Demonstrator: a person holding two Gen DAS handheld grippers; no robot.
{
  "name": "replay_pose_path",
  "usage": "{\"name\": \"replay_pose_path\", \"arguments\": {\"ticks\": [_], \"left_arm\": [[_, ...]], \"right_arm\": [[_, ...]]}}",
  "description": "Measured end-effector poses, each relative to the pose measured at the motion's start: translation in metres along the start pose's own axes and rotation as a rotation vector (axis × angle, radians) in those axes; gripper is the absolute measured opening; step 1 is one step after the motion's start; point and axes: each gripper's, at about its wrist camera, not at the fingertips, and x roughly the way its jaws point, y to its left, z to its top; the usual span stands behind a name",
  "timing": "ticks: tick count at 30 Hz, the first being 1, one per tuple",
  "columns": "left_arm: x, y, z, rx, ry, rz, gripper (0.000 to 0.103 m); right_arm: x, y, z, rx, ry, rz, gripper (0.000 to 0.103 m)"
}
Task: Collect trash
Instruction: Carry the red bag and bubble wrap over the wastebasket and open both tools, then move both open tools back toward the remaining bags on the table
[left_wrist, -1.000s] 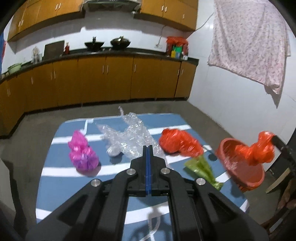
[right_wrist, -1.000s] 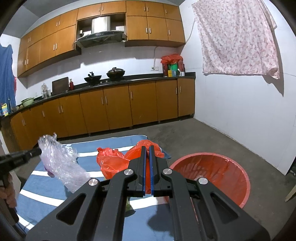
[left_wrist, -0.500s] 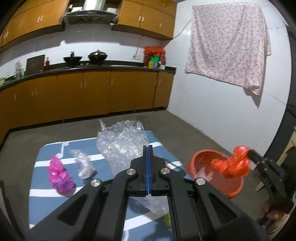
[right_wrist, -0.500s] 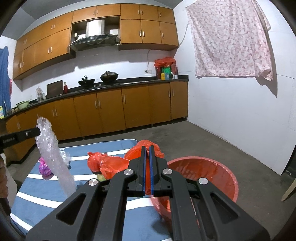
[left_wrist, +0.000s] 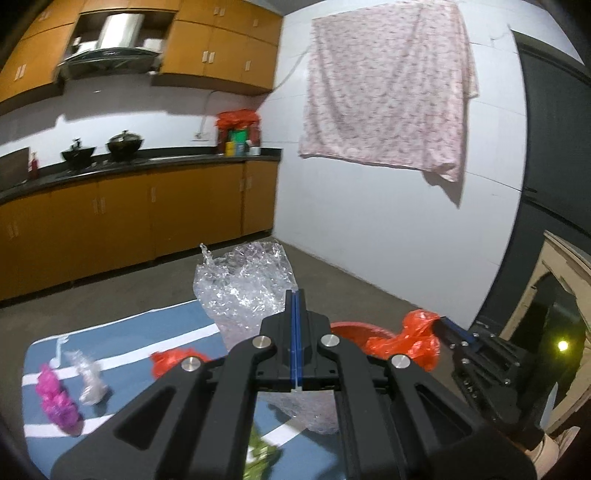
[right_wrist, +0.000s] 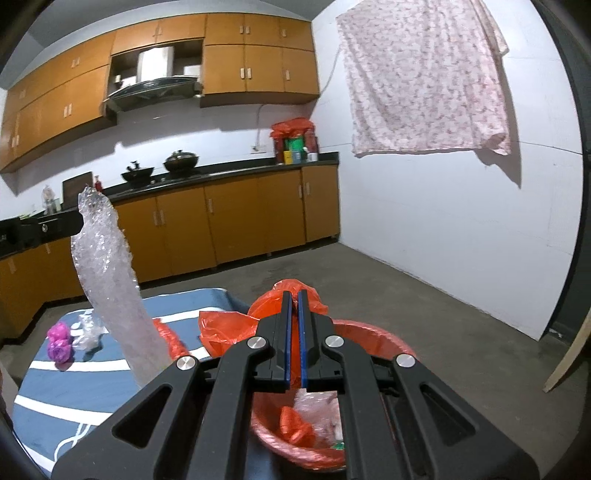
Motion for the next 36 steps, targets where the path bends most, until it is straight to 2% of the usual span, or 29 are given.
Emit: {"name": "replay_pose_path", "arguments": {"ticks": [11,19,23,25,26,27,28,29,34,36], "left_arm": [[0.071,-0.055,-0.01,0.026,0.054,-0.089,0.002],[0.111,-0.067,-0.028,0.027,0.103,-0.097,0.002],[0.127,-0.066,-0.037,0.026,0.138,-0.091,0.002],[0.133,-0.065,-0.043,0.027,0.164,-0.089,0.003],[0.136,-0.064,-0.043,0.023,0.172,-0.09,0.006],[0.138,-0.063,-0.045,0.018,0.181,-0.09,0.015],[0.139,-0.06,-0.047,0.011,0.189,-0.086,0.021],[0.138,-0.057,-0.048,0.006,0.19,-0.08,0.033],[0.135,-0.038,-0.052,-0.034,0.206,-0.034,0.036],[0.125,-0.025,-0.053,-0.049,0.197,-0.007,0.042]], "right_arm": [[0.02,-0.054,-0.005,0.067,0.034,-0.092,0.004],[0.044,-0.062,-0.01,0.085,0.054,-0.083,0.004],[0.053,-0.065,-0.01,0.096,0.063,-0.048,0.004],[0.055,-0.068,-0.013,0.103,0.065,-0.039,0.012],[0.056,-0.069,-0.014,0.107,0.068,-0.033,0.033],[0.053,-0.071,-0.017,0.124,0.061,-0.025,0.055],[0.051,-0.072,-0.019,0.133,0.057,-0.024,0.06],[0.05,-0.072,-0.02,0.133,0.059,-0.025,0.06],[0.039,-0.074,-0.027,0.126,0.075,-0.051,0.06],[0.033,-0.075,-0.027,0.134,0.076,-0.055,0.06]]}}
